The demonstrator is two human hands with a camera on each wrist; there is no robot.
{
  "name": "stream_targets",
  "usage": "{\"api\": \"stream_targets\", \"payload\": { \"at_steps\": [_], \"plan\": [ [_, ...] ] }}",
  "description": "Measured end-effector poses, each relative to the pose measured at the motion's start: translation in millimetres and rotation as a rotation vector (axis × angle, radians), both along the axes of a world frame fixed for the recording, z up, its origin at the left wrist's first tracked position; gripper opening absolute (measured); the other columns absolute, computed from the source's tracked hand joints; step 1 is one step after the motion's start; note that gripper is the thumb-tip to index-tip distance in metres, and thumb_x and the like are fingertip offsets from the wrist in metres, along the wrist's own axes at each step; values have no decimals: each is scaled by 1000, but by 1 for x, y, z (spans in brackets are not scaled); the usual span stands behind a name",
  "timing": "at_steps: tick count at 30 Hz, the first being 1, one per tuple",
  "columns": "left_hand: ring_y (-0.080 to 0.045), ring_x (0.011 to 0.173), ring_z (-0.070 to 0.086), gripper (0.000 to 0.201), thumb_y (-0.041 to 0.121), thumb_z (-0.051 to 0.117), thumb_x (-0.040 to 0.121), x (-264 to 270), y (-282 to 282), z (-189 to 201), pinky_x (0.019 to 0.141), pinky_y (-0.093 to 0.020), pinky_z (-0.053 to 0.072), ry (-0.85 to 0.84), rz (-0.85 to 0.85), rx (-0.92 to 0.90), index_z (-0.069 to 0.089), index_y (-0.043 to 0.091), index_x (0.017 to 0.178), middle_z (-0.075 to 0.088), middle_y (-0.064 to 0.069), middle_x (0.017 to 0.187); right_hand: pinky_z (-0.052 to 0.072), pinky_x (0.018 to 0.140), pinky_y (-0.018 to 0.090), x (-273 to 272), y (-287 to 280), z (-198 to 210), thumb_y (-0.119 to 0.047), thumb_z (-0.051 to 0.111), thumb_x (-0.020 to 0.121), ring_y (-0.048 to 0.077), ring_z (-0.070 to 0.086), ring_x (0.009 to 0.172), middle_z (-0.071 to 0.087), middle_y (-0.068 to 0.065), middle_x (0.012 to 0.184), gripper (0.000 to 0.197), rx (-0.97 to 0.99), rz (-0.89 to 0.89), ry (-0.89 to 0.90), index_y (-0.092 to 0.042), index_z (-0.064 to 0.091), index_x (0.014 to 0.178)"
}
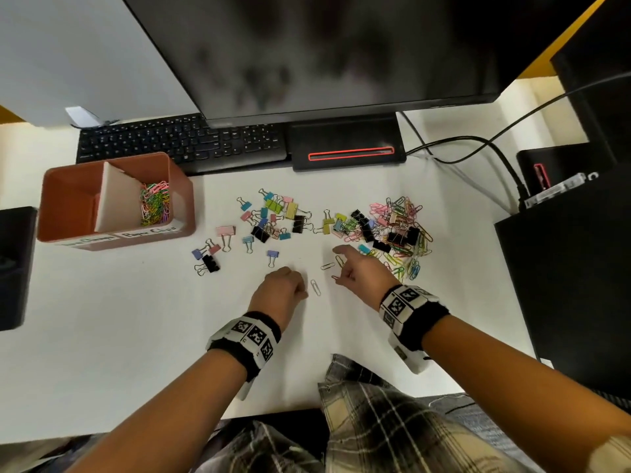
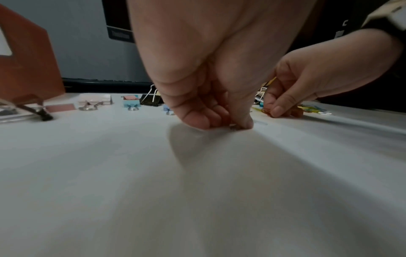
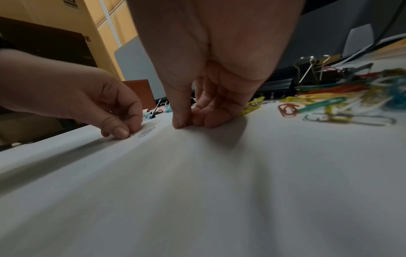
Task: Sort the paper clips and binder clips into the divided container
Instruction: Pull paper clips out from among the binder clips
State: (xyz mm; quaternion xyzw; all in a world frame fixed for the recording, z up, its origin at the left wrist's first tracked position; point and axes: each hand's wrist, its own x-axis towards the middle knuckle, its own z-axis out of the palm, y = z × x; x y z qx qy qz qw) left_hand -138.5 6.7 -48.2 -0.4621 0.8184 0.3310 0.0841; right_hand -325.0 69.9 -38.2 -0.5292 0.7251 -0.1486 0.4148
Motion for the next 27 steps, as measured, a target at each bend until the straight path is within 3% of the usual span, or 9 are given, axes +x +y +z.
{"api": "stream_targets", "payload": {
  "at_steps": [3, 6, 11, 15, 18, 21, 24, 27],
  "plan": [
    [-27, 93, 52, 11, 17, 57, 88, 2, 2, -2, 81, -37, 46, -5, -18, -30, 61, 7, 90, 58, -9, 94, 51, 82, 33, 1, -8, -1, -13, 63, 85, 20, 61, 83, 69, 6, 91, 47, -3, -6, 10, -15, 45, 129],
    [-28, 93, 52, 11, 15, 53, 90, 1, 5, -1, 81, -36, 44, 21, -125, -66, 60, 7, 91, 59, -10, 96, 50, 79, 28, -3, -10, -1, -14, 64, 85, 15, 57, 77, 68, 4, 89, 44, -26, -25, 5, -15, 48, 126],
    [-24, 82, 60, 20, 10, 68, 78, -12, 0, 7, 76, -32, 49, 189, -267, -62, 66, 9, 98, 66, -9, 83, 49, 82, 31, -5, -13, -3, -15, 63, 85, 21, 61, 86, 67, 6, 92, 40, -25, -66, 39, -14, 53, 123],
    [-32, 72, 62, 10, 8, 73, 70, -16, -13, 3, 67, -36, 51, 179, -274, -82, 67, 7, 77, 64, -13, 72, 48, 81, 33, -1, -22, -6, -15, 60, 87, 25, 59, 93, 61, 11, 102, 20, -51, 2, 134, -10, 63, 106],
    [-32, 74, 58, 8, 10, 73, 72, -14, -19, 2, 65, -37, 51, 188, -250, -111, 67, 7, 75, 60, -13, 77, 49, 84, 36, -2, -23, -7, -16, 61, 86, 25, 58, 96, 54, 11, 110, 15, -39, 5, 167, -7, 66, 99],
    [-29, 68, 58, 13, 12, 77, 68, -10, -20, 0, 59, -33, 50, 183, -277, -153, 65, 10, 71, 60, -9, 74, 50, 84, 38, -3, -21, -5, -15, 57, 88, 26, 59, 96, 58, 10, 108, 13, -24, 57, 177, -8, 65, 96],
    [-27, 63, 58, 19, 13, 81, 65, -3, -19, -3, 57, -30, 50, 182, -277, -171, 64, 14, 73, 62, -3, 67, 52, 79, 36, -10, -15, -1, -14, 55, 87, 24, 61, 87, 65, 7, 98, 11, -35, 69, 160, -12, 64, 95],
    [-26, 67, 60, 18, 14, 80, 67, 2, -17, -3, 66, -32, 51, 216, -211, -158, 66, 13, 79, 65, -2, 70, 46, 72, 26, -27, -1, 3, -11, 58, 86, 10, 52, 71, 61, 0, 87, 19, -81, -12, 84, -14, 62, 104]
  ]
}}
